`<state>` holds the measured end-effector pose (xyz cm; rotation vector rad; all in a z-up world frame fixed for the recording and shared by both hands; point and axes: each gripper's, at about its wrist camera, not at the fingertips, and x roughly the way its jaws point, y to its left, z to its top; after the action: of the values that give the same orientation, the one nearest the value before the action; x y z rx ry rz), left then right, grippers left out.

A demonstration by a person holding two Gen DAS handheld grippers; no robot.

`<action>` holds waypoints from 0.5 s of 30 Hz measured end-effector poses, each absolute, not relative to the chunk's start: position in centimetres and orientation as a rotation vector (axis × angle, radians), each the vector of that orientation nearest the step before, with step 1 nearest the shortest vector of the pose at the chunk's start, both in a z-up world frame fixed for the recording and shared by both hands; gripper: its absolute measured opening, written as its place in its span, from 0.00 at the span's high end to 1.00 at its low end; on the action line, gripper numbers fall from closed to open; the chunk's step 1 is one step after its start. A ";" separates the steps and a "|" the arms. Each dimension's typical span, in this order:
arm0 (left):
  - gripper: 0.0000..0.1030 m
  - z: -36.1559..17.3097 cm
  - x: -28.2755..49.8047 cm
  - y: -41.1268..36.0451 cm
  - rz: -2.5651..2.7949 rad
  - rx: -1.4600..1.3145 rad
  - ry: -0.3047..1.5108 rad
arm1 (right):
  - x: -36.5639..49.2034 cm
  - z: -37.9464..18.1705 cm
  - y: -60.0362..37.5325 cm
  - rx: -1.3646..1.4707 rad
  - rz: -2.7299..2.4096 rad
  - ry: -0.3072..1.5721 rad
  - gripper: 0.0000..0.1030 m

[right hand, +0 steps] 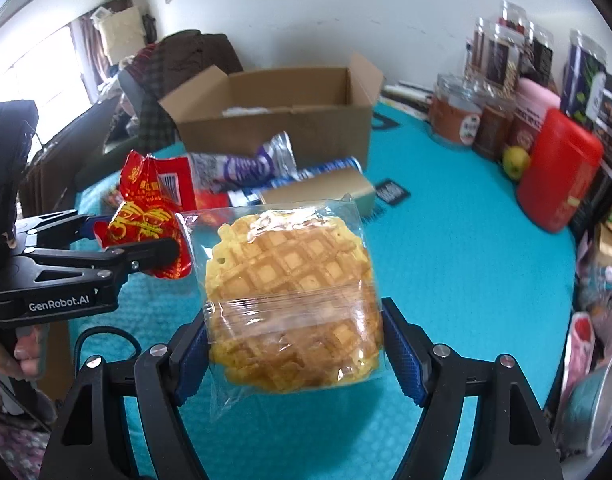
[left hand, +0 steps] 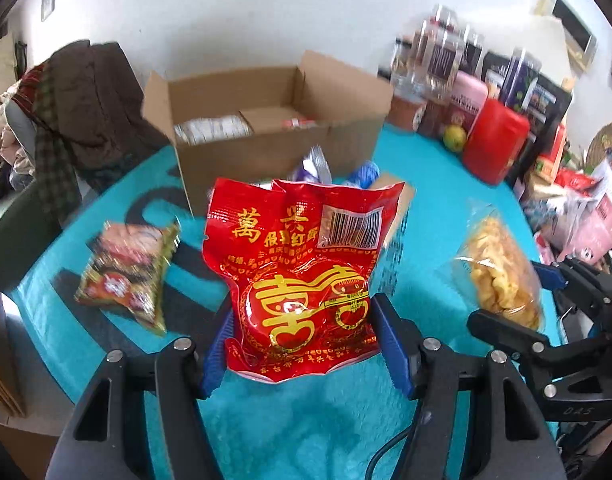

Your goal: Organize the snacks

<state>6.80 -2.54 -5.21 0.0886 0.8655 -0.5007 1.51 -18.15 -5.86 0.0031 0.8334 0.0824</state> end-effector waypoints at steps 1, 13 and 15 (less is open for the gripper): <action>0.38 -4.7 6.9 -2.5 -0.502 0.085 0.854 | 1.6 -5.5 -18.0 0.002 0.087 0.827 0.25; 0.38 0.6 9.8 -1.2 -0.506 0.035 0.699 | 5.6 0.2 -16.5 -0.013 0.148 0.719 0.25; 0.38 1.2 10.4 -1.2 -0.503 0.032 0.680 | 6.6 1.2 -16.4 -0.018 0.155 0.699 0.25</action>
<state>10.44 -1.21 1.18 0.0316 0.6798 -0.5032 6.55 -16.36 1.22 -0.0184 0.6988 0.1553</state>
